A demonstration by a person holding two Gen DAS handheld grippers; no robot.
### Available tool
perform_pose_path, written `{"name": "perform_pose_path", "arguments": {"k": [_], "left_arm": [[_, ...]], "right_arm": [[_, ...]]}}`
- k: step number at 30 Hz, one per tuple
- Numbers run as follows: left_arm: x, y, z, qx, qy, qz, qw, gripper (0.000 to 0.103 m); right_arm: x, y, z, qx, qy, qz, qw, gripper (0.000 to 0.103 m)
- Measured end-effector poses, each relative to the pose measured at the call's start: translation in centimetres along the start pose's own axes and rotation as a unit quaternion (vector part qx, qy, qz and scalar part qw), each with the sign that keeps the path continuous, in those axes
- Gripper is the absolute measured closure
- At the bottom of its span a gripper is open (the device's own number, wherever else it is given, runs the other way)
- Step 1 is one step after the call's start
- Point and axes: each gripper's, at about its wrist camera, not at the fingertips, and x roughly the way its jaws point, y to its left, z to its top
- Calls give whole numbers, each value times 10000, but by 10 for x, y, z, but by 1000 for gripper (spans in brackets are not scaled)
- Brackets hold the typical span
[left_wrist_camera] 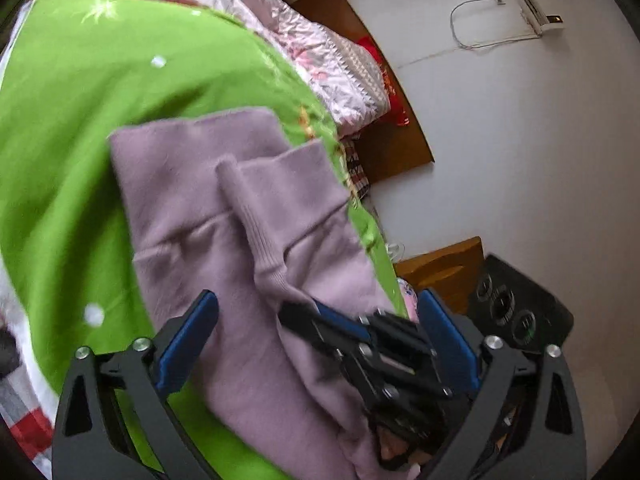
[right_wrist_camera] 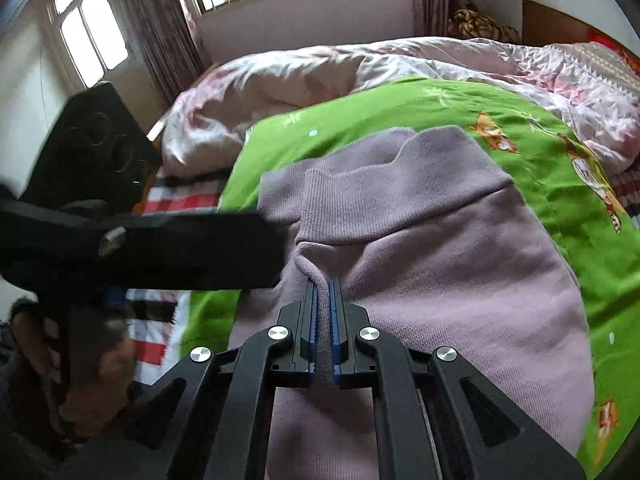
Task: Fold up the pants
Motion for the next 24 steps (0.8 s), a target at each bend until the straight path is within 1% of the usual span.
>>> {"name": "perform_pose_path", "arguments": {"k": [1, 3, 4, 5, 6, 7, 8, 9, 10, 11, 12, 14, 15, 16, 18, 20, 21, 22, 24], "left_arm": [[4, -1, 6, -18, -3, -16, 10000, 16], [13, 0, 15, -96, 21, 63, 9999, 30], [21, 2, 22, -145, 113, 114, 9998, 34], [28, 4, 26, -186, 185, 151, 9995, 42], [34, 7, 29, -201, 245, 131, 9994, 56], [41, 8, 33, -178, 307, 129, 9993, 67], [44, 9, 33, -147, 318, 236, 9991, 87], [47, 11, 34, -79, 267, 432, 9987, 92], [46, 13, 35, -34, 237, 439, 9987, 93], [45, 13, 36, 14, 178, 432, 9989, 94], [41, 12, 34, 95, 114, 439, 9989, 94], [30, 4, 32, 430, -85, 468, 9979, 94], [22, -2, 29, 630, -161, 474, 9968, 94], [18, -5, 27, 763, -188, 491, 9957, 94], [17, -10, 31, 906, -152, 589, 9940, 94], [21, -4, 35, 843, -53, 760, 9935, 94], [19, 2, 33, 767, -14, 856, 9934, 94], [19, 7, 31, 644, 8, 902, 9938, 94], [12, 17, 27, 482, -20, 831, 9954, 94]], "right_arm": [[-5, 1, 1, 6, -68, 33, 10000, 96], [-10, -1, 4, 29, -160, 102, 9998, 96], [-11, -1, 4, 43, -180, 120, 9998, 96], [-10, -1, 5, 52, -187, 132, 9997, 96], [-7, -2, 5, 76, -174, 148, 9997, 93], [-7, -2, 3, 96, -150, 138, 9997, 91], [-7, -3, 2, 128, -114, 118, 9998, 88], [-8, -6, 1, 191, -73, 220, 9995, 79], [-11, -10, -1, 264, -26, 366, 9990, 52], [-16, -13, -3, 300, -21, 432, 9986, 31], [-26, -19, -5, 291, -132, 518, 9981, 7], [-39, -27, -3, 190, -300, 515, 9980, 13], [-46, -37, 0, 195, -357, 373, 9985, 21], [-51, -48, 6, 271, -415, 225, 9985, 26], [-50, -67, 19, 387, -438, 94, 9982, 34], [-39, -88, 37, 478, -300, -25, 9984, 39], [-33, -94, 42, 500, -217, -26, 9985, 42], [-26, -100, 48, 511, -114, 16, 9986, 43], [-9, -102, 56, 419, 81, 65, 9991, 45]]}}
